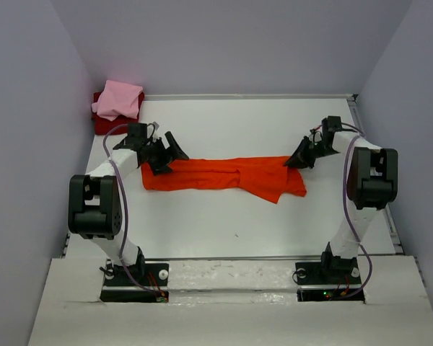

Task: Fold and stack the t-shirts
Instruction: Fold the other side of the tshirt into a rectangle

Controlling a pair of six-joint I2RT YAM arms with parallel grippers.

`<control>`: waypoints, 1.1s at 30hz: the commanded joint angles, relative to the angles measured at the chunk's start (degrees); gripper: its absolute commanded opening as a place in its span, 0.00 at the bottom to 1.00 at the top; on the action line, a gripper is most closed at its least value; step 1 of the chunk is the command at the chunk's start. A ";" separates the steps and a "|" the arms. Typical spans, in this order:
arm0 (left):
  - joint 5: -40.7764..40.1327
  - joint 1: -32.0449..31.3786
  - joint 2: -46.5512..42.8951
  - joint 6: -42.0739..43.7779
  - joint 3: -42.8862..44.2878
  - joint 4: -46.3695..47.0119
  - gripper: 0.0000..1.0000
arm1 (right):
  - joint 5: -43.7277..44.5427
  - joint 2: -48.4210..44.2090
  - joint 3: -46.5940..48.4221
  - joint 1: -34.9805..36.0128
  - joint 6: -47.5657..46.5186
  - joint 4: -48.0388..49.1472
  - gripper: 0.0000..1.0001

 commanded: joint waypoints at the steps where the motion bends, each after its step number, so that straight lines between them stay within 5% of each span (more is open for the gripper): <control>1: 0.69 -0.45 -0.06 0.63 -0.99 1.29 0.99 | -1.13 1.59 -0.47 0.73 0.92 3.19 0.13; 18: -9.66 -1.50 -0.14 0.81 -0.47 -4.77 0.89 | -1.48 2.64 1.73 1.26 1.45 3.11 0.05; 22: -11.53 -2.03 0.37 -0.60 -0.29 -3.63 0.68 | -1.65 2.82 1.73 1.26 1.36 3.11 0.04; 26: -12.85 -2.12 2.48 -0.78 0.76 -3.54 0.22 | -1.65 2.56 1.73 1.26 1.27 3.02 0.03; 29: -15.12 -2.21 2.84 -0.60 1.82 -3.63 0.11 | -1.91 2.38 1.56 1.26 1.01 2.93 0.03; 33: -16.62 -2.47 3.89 -0.34 3.40 -5.30 0.16 | -2.00 2.47 1.73 1.26 1.01 2.93 0.03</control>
